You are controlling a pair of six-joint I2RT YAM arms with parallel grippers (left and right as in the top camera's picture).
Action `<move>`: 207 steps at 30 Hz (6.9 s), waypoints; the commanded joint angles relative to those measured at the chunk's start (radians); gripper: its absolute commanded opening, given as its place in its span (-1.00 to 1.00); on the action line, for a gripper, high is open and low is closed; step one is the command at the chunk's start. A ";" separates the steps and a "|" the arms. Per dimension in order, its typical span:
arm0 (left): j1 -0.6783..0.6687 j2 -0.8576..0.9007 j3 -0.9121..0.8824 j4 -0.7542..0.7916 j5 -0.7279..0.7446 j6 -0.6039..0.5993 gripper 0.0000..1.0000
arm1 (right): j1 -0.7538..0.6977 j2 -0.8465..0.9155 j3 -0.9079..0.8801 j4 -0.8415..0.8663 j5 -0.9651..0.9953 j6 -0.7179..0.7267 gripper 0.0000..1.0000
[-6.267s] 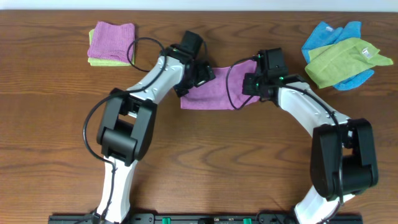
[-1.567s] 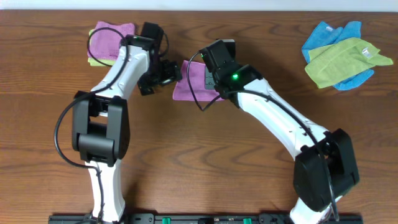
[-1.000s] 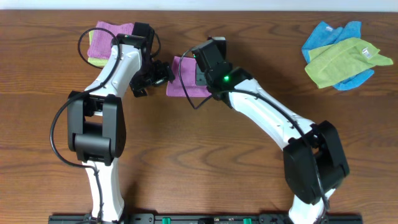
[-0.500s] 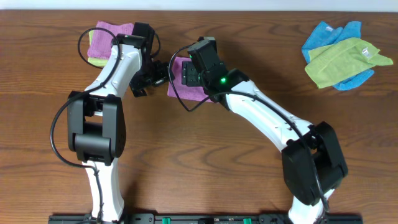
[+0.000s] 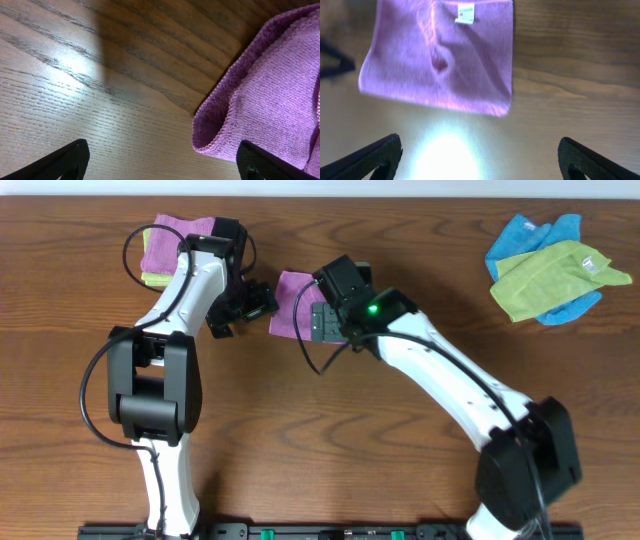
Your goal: Fold the cloth
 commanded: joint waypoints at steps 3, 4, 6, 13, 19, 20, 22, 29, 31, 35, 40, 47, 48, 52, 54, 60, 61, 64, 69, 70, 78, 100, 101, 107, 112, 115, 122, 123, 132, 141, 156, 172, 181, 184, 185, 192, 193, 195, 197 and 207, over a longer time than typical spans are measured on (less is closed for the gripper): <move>0.005 0.009 -0.008 -0.001 -0.011 0.009 0.90 | 0.004 0.026 -0.002 -0.020 -0.129 -0.421 0.99; 0.005 0.009 -0.008 0.000 -0.011 0.009 0.90 | 0.002 0.045 -0.002 -0.019 -0.134 -0.480 0.99; 0.005 0.009 -0.008 -0.001 -0.011 0.010 0.90 | -0.010 0.084 -0.002 -0.013 -0.093 -0.546 0.99; 0.005 0.009 -0.008 0.002 -0.035 0.028 0.91 | -0.047 0.110 -0.002 0.130 0.001 -0.640 0.97; 0.005 0.009 -0.008 0.002 -0.045 0.029 0.91 | -0.055 0.148 -0.002 0.205 0.002 -0.707 0.86; 0.005 0.009 -0.008 0.002 -0.045 0.029 0.90 | -0.055 0.154 -0.002 0.206 0.001 -0.706 0.86; 0.005 0.009 -0.008 0.002 -0.045 0.029 0.90 | -0.053 0.163 -0.002 0.200 0.000 -0.706 0.86; 0.005 0.009 -0.008 0.004 -0.045 0.029 0.91 | -0.043 0.168 -0.001 0.178 -0.030 -0.719 0.86; 0.005 0.009 -0.008 0.008 -0.046 0.029 0.90 | -0.043 0.176 -0.001 0.184 -0.068 -0.754 0.83; 0.005 0.009 -0.008 0.010 -0.060 0.029 0.91 | -0.043 0.209 -0.001 0.208 -0.071 -0.797 0.71; 0.005 0.009 -0.008 0.010 -0.061 0.032 0.90 | -0.047 0.244 -0.001 0.262 -0.071 -0.803 0.55; 0.005 0.009 -0.008 0.009 -0.060 0.032 0.91 | -0.046 0.251 -0.001 0.332 -0.036 -0.803 -0.50; 0.005 0.009 -0.008 0.009 -0.060 0.032 0.91 | -0.043 0.251 -0.001 0.336 -0.010 -0.803 -0.58; 0.005 0.009 -0.008 0.009 -0.060 0.032 0.91 | -0.027 0.245 0.003 0.337 0.085 -0.803 -0.80; 0.005 0.009 -0.008 0.006 -0.060 0.031 0.90 | -0.019 0.243 0.008 0.335 0.117 -0.802 -0.87; 0.005 0.009 -0.008 -0.005 -0.059 0.032 0.91 | 0.021 0.191 0.040 0.335 0.220 -0.732 -0.97; 0.005 0.009 -0.008 -0.005 -0.060 0.032 0.90 | 0.025 0.182 0.044 0.339 0.221 -0.730 -0.97; 0.005 0.009 -0.008 -0.005 -0.059 0.031 0.91 | 0.032 0.156 0.055 0.344 0.221 -0.727 -0.97; 0.005 0.009 -0.008 -0.005 -0.059 0.031 0.91 | 0.033 0.140 0.063 0.366 0.220 -0.719 -0.97; 0.005 0.009 -0.008 -0.005 -0.059 0.031 0.90 | 0.034 0.140 0.064 0.370 0.220 -0.710 -0.97; 0.003 0.009 -0.008 -0.005 -0.059 0.031 0.90 | 0.047 0.141 0.064 0.404 0.094 -0.617 -0.98; 0.041 0.009 -0.008 -0.040 -0.070 0.058 0.91 | 0.068 0.210 0.064 0.484 0.044 -0.561 -0.97; 0.057 0.009 -0.008 -0.044 -0.077 0.058 0.91 | 0.072 0.212 0.064 0.484 0.042 -0.554 -0.97; 0.185 0.009 -0.008 -0.066 -0.087 0.058 0.90 | 0.104 0.216 0.064 0.483 0.041 -0.536 -0.97; 0.275 0.009 -0.008 -0.076 -0.080 0.058 0.90 | 0.122 0.216 0.064 0.467 0.041 -0.536 -0.85; 0.307 0.009 -0.008 -0.081 -0.078 0.058 0.90 | 0.126 0.217 0.064 0.455 0.037 -0.537 0.72; 0.323 0.009 -0.008 -0.080 -0.078 0.058 0.90 | 0.126 0.217 0.064 0.454 -0.003 -0.536 0.98; 0.323 0.009 -0.008 -0.079 -0.078 0.058 0.91 | 0.126 0.217 0.064 0.453 -0.003 -0.536 0.98; 0.295 0.009 -0.008 -0.090 0.142 0.111 0.90 | 0.100 0.217 0.064 0.365 0.132 -0.166 0.98; 0.124 0.009 -0.008 -0.083 0.311 0.231 0.90 | -0.031 0.202 0.064 0.319 -0.281 0.021 0.98; 0.042 0.009 -0.008 0.077 0.383 0.126 0.90 | -0.217 0.078 0.064 0.078 -0.215 -0.017 0.98; -0.024 0.011 -0.008 0.289 0.113 0.141 0.91 | -0.203 0.078 0.064 0.083 -0.153 -0.033 0.98; -0.026 0.060 -0.008 0.299 0.079 0.141 0.91 | -0.203 0.078 0.064 0.084 -0.153 -0.033 0.99; -0.026 0.085 -0.008 0.311 0.080 0.127 0.91 | -0.203 0.078 0.064 0.084 -0.153 -0.033 0.99; -0.026 0.095 -0.008 0.318 0.085 0.126 0.91 | -0.203 0.078 0.064 0.084 -0.153 -0.033 0.99; -0.026 0.099 -0.001 0.373 0.134 0.108 0.90 | -0.203 0.078 0.064 0.084 -0.153 -0.033 0.99; -0.026 0.099 -0.001 0.375 0.134 0.109 0.91 | -0.203 0.078 0.064 0.084 -0.153 -0.033 0.99; -0.026 0.099 0.000 0.376 0.131 0.109 0.91 | -0.203 0.078 0.064 0.084 -0.153 -0.033 0.98; -0.024 0.099 0.000 0.378 0.131 0.109 0.91 | -0.203 0.078 0.064 0.084 -0.158 -0.046 0.98; -0.085 0.099 0.001 0.258 0.205 0.103 0.80 | -0.187 0.089 0.027 0.061 -0.326 -0.126 0.99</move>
